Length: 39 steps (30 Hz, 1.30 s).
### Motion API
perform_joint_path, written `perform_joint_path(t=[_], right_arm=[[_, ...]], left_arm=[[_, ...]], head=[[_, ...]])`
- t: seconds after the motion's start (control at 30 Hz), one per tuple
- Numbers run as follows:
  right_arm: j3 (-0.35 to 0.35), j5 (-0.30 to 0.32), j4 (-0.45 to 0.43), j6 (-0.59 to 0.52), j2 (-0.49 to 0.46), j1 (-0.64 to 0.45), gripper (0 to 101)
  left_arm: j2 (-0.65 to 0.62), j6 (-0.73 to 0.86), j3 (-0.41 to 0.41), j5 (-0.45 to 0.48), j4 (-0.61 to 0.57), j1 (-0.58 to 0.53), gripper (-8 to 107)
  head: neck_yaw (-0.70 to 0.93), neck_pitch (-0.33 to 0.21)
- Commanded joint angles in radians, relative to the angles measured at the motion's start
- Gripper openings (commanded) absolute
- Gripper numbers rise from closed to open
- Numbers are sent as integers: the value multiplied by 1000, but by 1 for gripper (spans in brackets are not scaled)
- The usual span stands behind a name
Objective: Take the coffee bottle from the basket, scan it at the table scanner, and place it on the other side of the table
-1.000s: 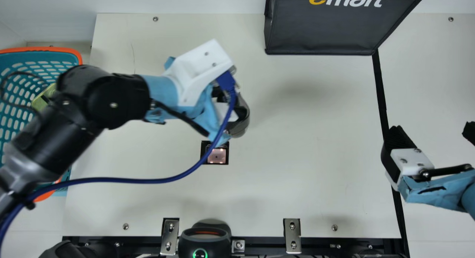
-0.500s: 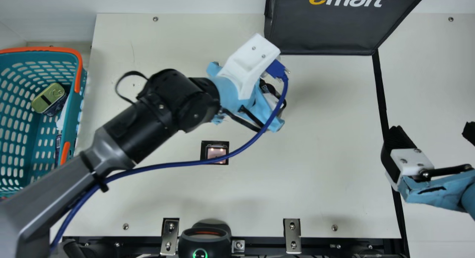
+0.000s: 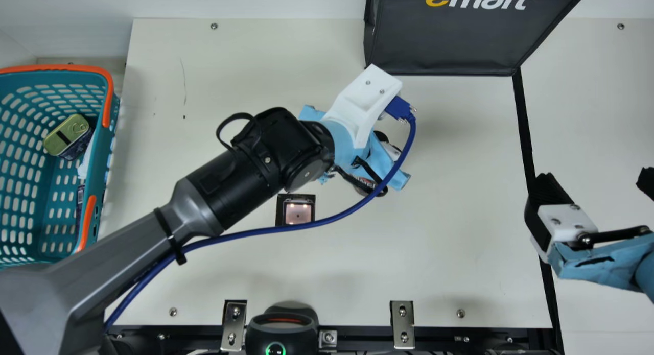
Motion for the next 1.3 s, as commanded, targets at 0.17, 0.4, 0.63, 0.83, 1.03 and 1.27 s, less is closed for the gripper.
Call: perform_joint_path(t=[0.17,0.4,0.63,0.83,1.03,1.27], right_arm=[[0,0,0,0,0,0,95],[0,0,0,0,0,0,95],[0,0,0,0,0,0,95],[0,0,0,0,0,0,95],[0,0,0,0,0,0,95],[0,0,0,0,0,0,95]], left_arm=[[-7,-27,14,0,12,0,32],[-25,-50,29,-14,14,5,55],[-67,-97,61,-69,1,23,79],[-162,-124,141,-138,-72,78,90],[-309,-59,276,-191,-209,175,90],[-497,101,422,-170,-386,333,90]], head=[[2,-29],[2,-29],[2,-29],[2,-29],[2,-29],[2,-29]])
